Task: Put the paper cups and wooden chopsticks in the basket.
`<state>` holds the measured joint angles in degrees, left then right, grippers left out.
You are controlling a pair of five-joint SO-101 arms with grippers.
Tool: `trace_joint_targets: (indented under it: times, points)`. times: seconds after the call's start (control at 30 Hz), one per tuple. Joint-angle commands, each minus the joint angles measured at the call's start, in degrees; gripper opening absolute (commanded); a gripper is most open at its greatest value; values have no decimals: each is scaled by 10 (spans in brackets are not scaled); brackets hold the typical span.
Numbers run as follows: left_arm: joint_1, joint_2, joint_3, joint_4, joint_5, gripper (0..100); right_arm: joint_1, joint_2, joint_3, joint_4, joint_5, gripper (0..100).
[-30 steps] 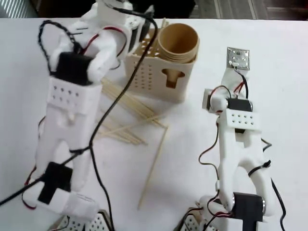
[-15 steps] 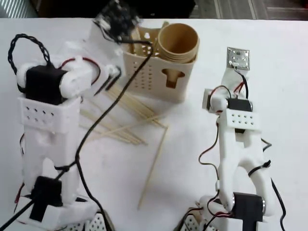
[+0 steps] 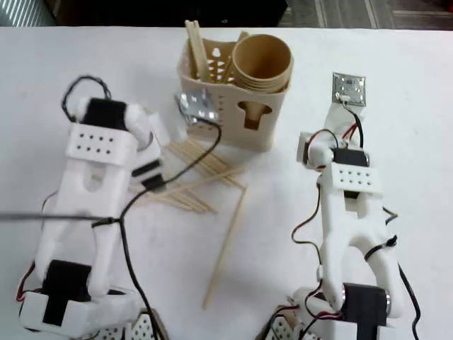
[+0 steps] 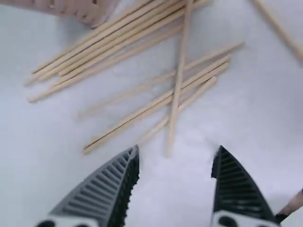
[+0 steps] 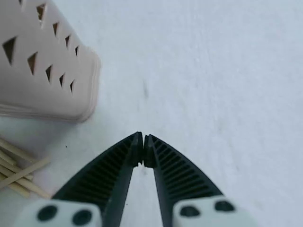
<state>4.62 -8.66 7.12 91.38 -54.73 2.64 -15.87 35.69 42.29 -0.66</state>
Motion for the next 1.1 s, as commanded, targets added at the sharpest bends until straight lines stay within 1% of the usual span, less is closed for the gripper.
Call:
trace_joint_targets:
  times: [0.0, 0.1, 0.23, 0.37, 0.47, 0.57, 0.7, 0.8, 0.87, 0.93, 1.07]
  points:
    - [-7, -20, 101, -99, -29, 259, 5, -22, -5, -10, 2, 21]
    - [-5, -19, 176, -171, -35, 260, 3, -22, -5, -11, 2, 21]
    - [-3, -18, 244, -255, -35, 260, 2, -22, -5, -11, 2, 21]
    - [-3, -18, 295, -331, -39, 261, 3, -22, -5, -11, 2, 21]
    - [-2, -17, 312, -369, -39, 261, 3, -22, -5, -11, 2, 21]
    - [12, 7, 305, -377, -37, 261, 3, -22, -5, -11, 2, 21]
    - [35, 96, 258, -371, -32, 259, 4, -22, -5, -11, 2, 21]
    - [34, 141, 196, -316, -22, 256, 5, -22, -5, -11, 2, 21]
    - [34, 157, 180, -302, -20, 255, 5, -22, -5, -11, 2, 21]
    - [35, 164, 179, -302, -21, 229, 5, -22, -5, -11, 2, 21]
    - [44, 167, 182, -297, -22, 129, 5, -22, -5, -12, 2, 21]
